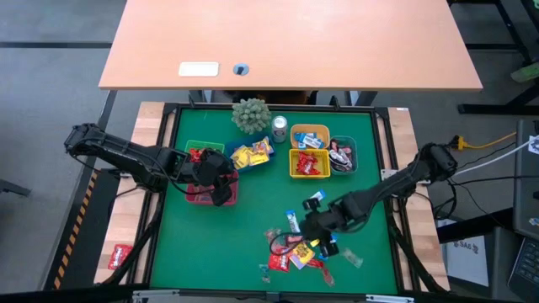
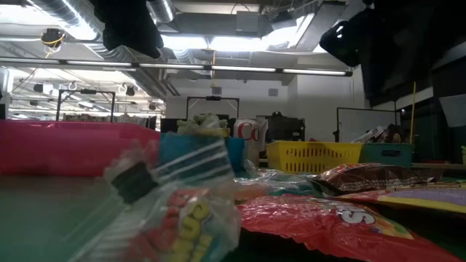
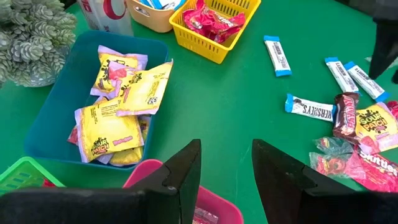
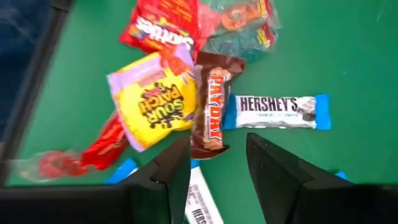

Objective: Sort candy
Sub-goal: Put the brown candy bar into the green bin

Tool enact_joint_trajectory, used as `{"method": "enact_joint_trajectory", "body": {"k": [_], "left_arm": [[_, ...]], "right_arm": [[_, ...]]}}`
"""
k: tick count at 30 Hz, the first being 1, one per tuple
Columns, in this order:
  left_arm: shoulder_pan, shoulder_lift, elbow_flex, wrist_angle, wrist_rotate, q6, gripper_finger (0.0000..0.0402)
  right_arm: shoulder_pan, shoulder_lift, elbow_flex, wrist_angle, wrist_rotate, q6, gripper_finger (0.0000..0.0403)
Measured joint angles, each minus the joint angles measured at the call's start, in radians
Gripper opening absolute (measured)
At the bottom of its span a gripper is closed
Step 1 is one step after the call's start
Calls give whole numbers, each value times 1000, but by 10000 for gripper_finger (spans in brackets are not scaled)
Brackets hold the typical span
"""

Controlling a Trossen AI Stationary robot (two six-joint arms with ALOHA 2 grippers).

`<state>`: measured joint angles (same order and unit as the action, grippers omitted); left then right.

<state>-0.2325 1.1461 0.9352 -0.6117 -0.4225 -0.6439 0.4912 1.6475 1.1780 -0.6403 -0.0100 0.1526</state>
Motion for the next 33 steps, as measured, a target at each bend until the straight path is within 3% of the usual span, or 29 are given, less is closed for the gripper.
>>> {"method": "enact_joint_trajectory", "body": {"k": [26,33], "left_arm": [[0,0,0,0,0,1,131],[0,0,0,1,1,1,131]], "right_arm": [[20,251,3,22,18,-1,153],[19,250,3,15,8,-1,95]]}}
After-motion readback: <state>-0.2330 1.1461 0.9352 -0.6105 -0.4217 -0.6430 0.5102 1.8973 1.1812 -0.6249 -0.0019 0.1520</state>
